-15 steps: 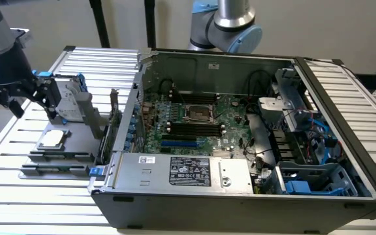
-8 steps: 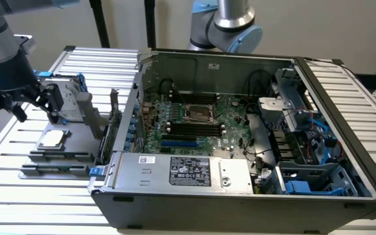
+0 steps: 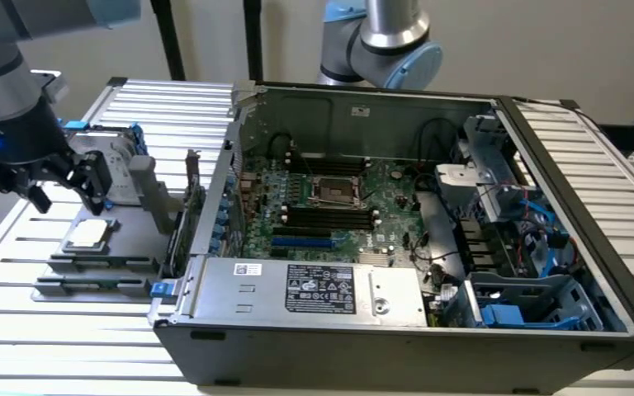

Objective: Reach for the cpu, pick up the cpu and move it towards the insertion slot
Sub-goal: 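Pick up the cpu and move it towards the insertion slot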

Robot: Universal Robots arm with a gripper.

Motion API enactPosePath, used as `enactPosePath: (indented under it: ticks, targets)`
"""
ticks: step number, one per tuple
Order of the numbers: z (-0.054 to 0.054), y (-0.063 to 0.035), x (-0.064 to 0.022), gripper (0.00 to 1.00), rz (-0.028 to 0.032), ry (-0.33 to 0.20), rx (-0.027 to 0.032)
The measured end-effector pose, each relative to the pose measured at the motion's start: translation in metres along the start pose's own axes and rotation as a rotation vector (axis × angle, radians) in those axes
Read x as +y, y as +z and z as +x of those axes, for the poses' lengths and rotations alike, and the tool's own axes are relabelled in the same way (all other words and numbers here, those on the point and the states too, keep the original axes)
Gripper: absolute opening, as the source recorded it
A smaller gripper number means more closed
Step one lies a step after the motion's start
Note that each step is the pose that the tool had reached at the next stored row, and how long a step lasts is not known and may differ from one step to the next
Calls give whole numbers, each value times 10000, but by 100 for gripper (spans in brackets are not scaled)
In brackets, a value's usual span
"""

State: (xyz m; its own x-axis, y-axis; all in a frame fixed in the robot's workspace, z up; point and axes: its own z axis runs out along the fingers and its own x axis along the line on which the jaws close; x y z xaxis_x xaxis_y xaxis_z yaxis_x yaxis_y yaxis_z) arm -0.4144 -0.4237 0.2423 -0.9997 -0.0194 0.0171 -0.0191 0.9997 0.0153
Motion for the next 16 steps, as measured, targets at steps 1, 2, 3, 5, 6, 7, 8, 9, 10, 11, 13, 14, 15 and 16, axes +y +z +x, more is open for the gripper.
enactPosePath:
  ticks: [1,2,3,5,6,7,8,9,10,11,13,14,15,16]
  targets:
    - [-3,18,-1,76,-1,0,-2]
    - [-6,36,-2,76,-1,0,-1]
    - [-8,54,-2,76,-1,1,-1]
    - [-9,89,-4,76,0,1,0]
    - [-10,108,-4,76,-1,0,-1]
    - [-10,127,-5,76,-1,0,-1]
    - [-11,145,-5,76,0,0,-1]
    - [-11,163,-5,76,-1,0,-1]
    - [-11,182,-6,76,0,0,-1]
    - [-11,199,-6,76,-1,0,-2]
    - [-12,236,-6,76,0,0,-1]
    - [-12,254,-7,76,0,-1,-1]
    - [-13,272,-7,76,0,0,0]
    - [-13,290,-7,76,0,2,0]
